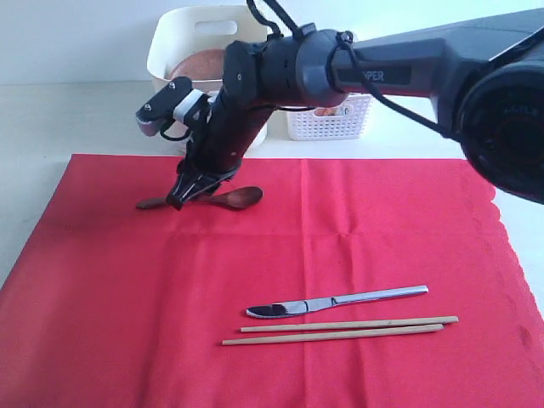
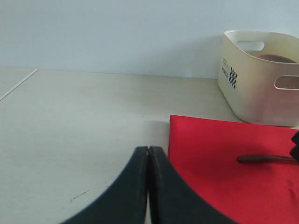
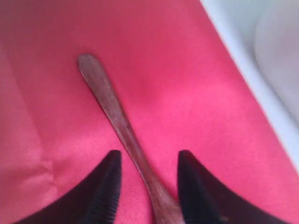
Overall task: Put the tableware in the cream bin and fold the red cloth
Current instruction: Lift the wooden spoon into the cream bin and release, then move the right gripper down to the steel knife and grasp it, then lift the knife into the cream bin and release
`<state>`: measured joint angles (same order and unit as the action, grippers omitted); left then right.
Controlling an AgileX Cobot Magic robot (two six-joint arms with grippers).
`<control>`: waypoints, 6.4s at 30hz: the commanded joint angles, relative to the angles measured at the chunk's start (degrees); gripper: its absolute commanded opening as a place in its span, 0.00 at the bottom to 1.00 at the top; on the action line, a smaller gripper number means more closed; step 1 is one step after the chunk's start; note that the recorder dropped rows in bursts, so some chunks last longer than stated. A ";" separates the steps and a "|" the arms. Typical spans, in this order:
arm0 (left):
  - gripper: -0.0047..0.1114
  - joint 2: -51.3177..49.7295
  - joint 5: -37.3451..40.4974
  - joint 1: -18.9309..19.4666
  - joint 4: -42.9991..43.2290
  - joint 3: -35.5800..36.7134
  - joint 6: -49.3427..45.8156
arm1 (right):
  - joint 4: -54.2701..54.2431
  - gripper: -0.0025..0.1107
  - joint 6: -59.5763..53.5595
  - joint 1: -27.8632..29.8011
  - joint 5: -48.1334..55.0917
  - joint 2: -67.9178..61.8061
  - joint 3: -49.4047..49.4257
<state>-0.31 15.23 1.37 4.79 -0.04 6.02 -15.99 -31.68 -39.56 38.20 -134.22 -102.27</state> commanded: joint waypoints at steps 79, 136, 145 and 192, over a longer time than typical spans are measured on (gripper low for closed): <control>0.06 0.31 -0.04 -0.35 -0.28 0.04 0.17 | 3.23 0.06 17.76 2.34 -1.43 21.26 -1.32; 0.06 0.31 -0.04 -0.35 -0.28 0.04 0.17 | 12.12 0.32 -5.66 2.23 -3.41 28.25 49.32; 0.06 0.31 -0.04 -0.35 -0.28 0.04 0.18 | 12.12 0.32 -7.32 2.23 -3.83 27.91 49.32; 0.06 0.31 -0.04 -0.35 -0.28 0.04 0.17 | 15.99 0.02 -13.11 2.23 -41.91 41.36 49.19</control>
<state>-0.31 15.23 1.37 4.79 -0.04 6.02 0.31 -44.46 -37.31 8.53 -94.03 -53.03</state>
